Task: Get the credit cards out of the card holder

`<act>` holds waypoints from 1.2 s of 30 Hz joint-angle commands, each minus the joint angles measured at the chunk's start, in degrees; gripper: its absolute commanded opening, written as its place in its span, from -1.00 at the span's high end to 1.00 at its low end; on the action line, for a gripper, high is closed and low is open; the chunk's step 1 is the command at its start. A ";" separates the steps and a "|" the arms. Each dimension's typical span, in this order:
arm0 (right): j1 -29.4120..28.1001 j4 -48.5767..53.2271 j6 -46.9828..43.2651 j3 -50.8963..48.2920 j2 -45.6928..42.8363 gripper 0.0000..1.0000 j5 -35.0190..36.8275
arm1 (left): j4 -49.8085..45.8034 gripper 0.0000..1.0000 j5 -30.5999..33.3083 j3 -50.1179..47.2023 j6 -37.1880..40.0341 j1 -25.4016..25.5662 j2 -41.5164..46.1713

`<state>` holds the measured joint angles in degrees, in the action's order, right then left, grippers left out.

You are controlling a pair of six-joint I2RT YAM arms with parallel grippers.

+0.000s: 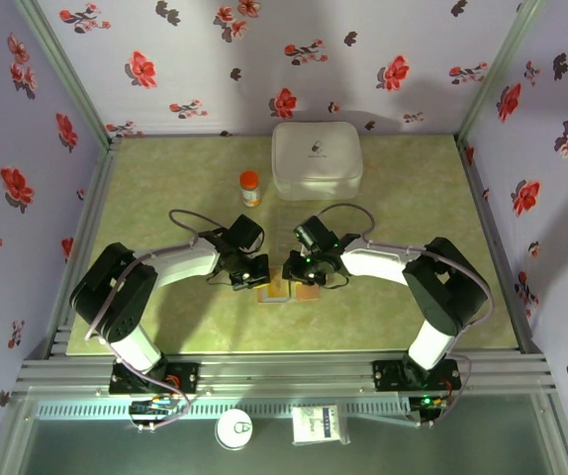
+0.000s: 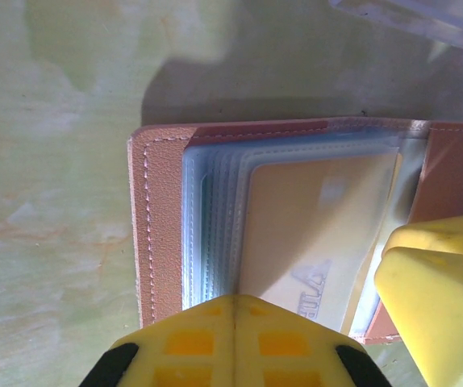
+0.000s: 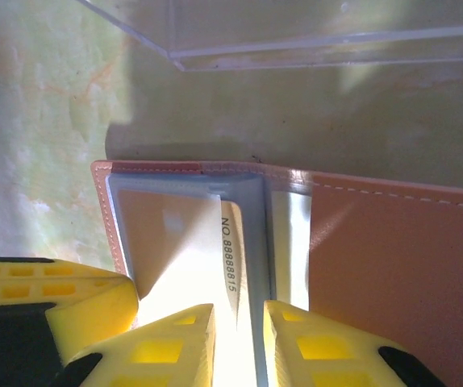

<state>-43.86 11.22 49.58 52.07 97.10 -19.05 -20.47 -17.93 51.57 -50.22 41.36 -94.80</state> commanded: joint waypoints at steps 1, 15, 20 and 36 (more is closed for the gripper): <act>-0.08 -2.46 0.44 -1.10 -0.69 0.57 -2.36 | -2.32 1.00 1.45 0.28 0.46 0.38 -1.00; -0.35 -2.99 0.18 -0.83 2.50 0.56 -3.10 | -2.69 1.00 1.47 0.71 0.49 0.32 -1.34; -0.35 -0.37 -0.48 -0.59 2.67 0.49 -0.65 | -2.91 1.00 1.60 0.97 0.58 0.36 -1.37; -0.35 2.87 -2.12 -0.13 -0.33 0.39 3.26 | -3.02 1.00 1.65 1.25 0.55 0.34 -1.09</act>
<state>-43.92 11.51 48.42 52.18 98.28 -18.13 -21.54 -17.52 51.70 -50.22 41.36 -94.94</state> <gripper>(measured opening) 0.304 0.037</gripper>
